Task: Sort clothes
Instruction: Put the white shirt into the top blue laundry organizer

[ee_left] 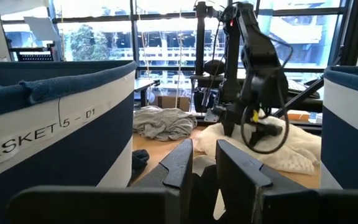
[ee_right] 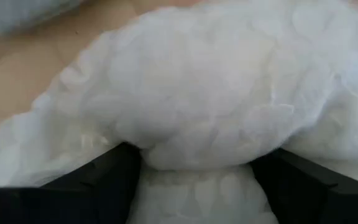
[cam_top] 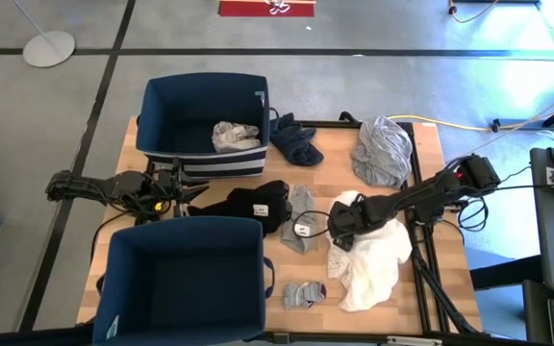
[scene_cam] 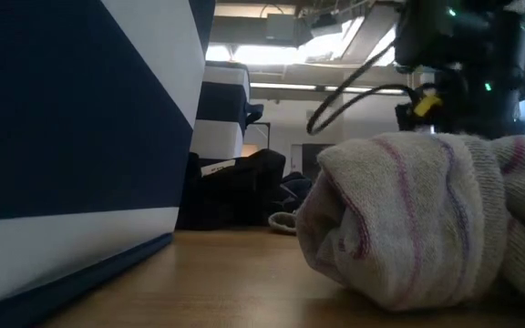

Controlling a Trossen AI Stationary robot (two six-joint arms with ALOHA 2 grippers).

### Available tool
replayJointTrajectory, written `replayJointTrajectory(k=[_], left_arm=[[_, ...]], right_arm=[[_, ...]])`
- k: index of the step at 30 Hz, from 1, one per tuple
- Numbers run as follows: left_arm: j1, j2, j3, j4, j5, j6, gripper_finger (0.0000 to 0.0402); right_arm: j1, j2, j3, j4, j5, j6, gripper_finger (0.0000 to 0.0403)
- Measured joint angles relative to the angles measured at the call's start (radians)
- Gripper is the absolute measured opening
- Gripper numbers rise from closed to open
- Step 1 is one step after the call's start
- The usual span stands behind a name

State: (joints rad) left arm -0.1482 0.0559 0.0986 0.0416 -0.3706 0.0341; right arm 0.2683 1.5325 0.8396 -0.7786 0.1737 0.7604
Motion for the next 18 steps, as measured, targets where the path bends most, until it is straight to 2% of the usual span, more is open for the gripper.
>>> replayJointTrajectory(k=[9, 12, 16, 18], left_arm=[[0.0, 0.0, 0.0, -0.001, 0.0, 0.0, 0.006], [0.0, 0.0, 0.0, -0.001, 0.0, 0.0, 0.006], [0.0, 0.0, 0.0, -0.006, 0.0, -0.001, 0.006], [0.0, 0.0, 0.0, -0.007, -0.001, -0.001, 0.006]], right_arm=[[-0.017, -0.035, 0.205, -0.255, -0.002, -0.087, 0.03], [-0.03, -0.035, 0.227, -0.312, -0.009, -0.079, 0.0326], [-0.037, -0.034, 0.228, -0.361, -0.012, -0.041, 0.0384], [-0.04, -0.031, 0.223, -0.358, -0.03, -0.022, 0.0394]])
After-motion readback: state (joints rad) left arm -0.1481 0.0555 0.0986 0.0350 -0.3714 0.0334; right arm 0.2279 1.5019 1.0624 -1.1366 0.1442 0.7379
